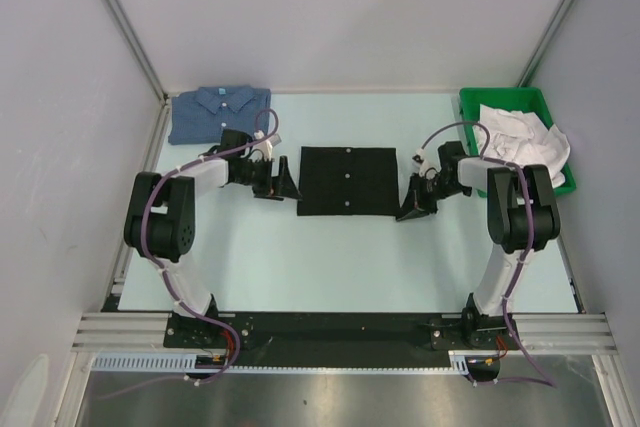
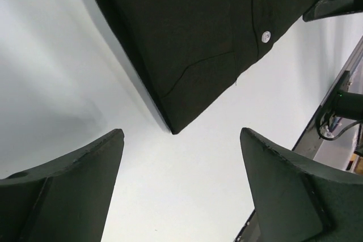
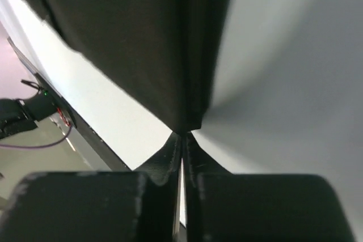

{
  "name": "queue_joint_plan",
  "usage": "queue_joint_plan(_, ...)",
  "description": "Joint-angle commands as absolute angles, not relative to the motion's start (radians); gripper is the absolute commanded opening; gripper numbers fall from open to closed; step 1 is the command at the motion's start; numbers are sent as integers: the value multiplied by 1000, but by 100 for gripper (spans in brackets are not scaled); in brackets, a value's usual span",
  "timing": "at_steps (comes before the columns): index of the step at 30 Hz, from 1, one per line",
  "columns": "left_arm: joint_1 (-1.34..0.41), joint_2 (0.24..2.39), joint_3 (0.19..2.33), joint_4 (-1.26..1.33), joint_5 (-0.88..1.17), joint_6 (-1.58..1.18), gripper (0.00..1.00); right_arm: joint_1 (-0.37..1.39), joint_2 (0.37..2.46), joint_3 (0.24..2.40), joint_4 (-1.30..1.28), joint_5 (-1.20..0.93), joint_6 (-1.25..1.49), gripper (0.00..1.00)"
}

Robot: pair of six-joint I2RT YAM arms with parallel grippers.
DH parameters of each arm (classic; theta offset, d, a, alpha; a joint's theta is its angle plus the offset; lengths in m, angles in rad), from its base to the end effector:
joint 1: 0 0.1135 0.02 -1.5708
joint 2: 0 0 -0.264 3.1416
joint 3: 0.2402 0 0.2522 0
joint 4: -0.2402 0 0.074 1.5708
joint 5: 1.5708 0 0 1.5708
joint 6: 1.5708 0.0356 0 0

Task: Fold and stack the long sleeve shirts
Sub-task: Fold the shirt

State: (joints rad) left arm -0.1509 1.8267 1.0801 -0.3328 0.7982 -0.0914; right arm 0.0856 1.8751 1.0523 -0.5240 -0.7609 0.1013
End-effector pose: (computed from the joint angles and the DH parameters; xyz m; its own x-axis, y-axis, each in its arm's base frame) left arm 0.3462 -0.0784 0.1594 -0.9081 0.0736 -0.4123 0.3576 0.6487 -0.6718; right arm 0.3285 0.0528 0.1293 -0.9882 -0.0113 -0.1530 -0.1152 0.7133 0.6914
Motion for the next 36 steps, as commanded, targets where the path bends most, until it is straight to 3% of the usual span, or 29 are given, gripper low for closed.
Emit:
queue_joint_plan(1,-143,1761,1107,-353,784,-2,89,39,1965,1166,-673,-709,-35,0)
queue_joint_plan(8,-143,1772,1129,-365,764,41,89,-46,2086,1541,-762,-445,-178,0)
queue_joint_plan(10,-141,1773,1127,-357,758,43,89,-26,2103,1644,-796,-388,-207,31)
queue_joint_plan(12,-138,1772,1127,-339,749,31,89,-3,2100,1686,-827,-342,-218,50)
queue_joint_plan(15,-120,1770,1134,-295,756,-18,90,32,1979,1635,-767,-313,-248,50)
queue_joint_plan(21,-75,1775,1123,-219,755,-121,90,262,1760,1431,-622,-377,-334,37)
queue_joint_plan(26,-25,1756,1101,-213,744,-153,91,533,1781,1404,-551,-334,-368,32)
queue_joint_plan(36,57,1689,1042,-225,739,-124,95,761,1927,1404,-479,-255,-387,34)
